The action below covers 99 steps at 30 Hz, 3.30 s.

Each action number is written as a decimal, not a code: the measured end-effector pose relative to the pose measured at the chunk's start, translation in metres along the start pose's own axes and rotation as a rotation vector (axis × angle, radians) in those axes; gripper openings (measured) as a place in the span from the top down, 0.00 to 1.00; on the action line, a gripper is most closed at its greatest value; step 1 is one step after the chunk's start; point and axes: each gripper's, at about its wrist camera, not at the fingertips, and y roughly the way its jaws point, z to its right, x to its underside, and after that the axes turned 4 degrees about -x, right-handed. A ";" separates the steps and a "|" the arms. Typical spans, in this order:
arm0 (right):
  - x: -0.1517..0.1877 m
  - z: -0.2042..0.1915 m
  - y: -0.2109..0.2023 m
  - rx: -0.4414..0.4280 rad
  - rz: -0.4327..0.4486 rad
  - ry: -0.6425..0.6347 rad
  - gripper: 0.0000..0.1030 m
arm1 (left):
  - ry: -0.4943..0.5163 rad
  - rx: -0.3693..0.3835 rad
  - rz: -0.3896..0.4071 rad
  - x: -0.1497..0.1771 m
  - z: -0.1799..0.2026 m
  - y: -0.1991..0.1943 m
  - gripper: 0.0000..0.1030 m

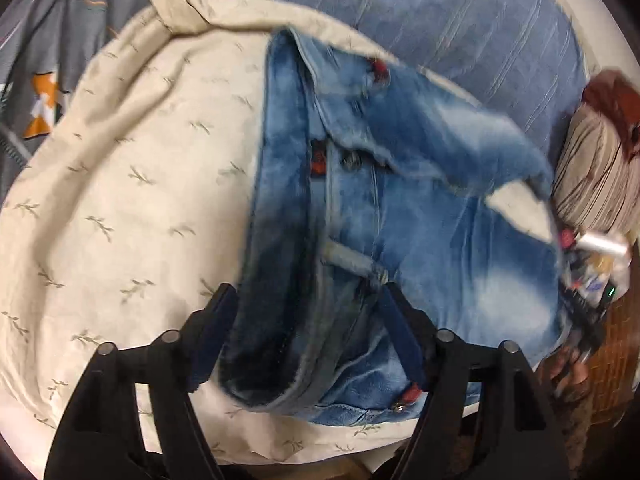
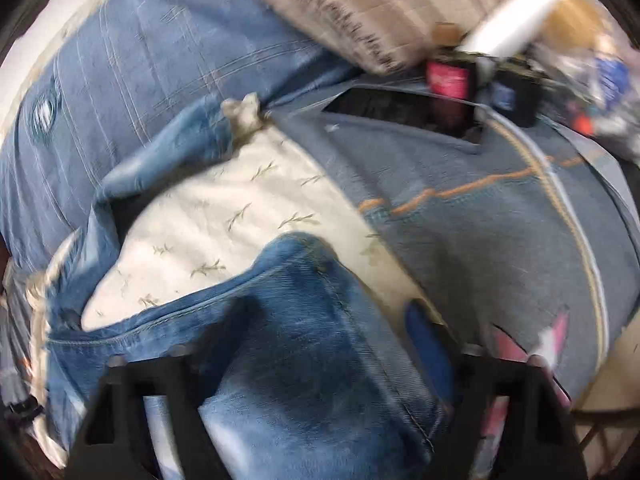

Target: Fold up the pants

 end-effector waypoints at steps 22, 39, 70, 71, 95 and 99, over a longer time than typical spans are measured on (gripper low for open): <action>-0.105 -0.047 0.086 -0.451 -0.064 0.357 0.26 | -0.154 0.095 -0.068 -0.113 -0.009 0.044 0.32; -0.140 -0.015 0.102 -0.208 -0.016 0.332 0.66 | -0.100 0.015 -0.086 -0.118 0.014 0.054 0.75; -0.235 -0.100 0.121 -0.155 -0.050 -0.176 0.50 | -0.167 0.030 -0.023 -0.189 0.012 0.071 0.56; -0.239 -0.102 0.120 -0.165 -0.044 -0.171 0.38 | -0.172 0.034 -0.009 -0.192 0.009 0.066 0.55; -0.205 -0.156 0.000 -0.088 0.134 -0.359 1.00 | -0.071 0.011 0.210 -0.150 0.045 -0.012 0.94; -0.173 -0.110 -0.017 -0.121 0.106 -0.257 0.96 | -0.020 -0.014 0.216 -0.127 0.051 -0.012 0.93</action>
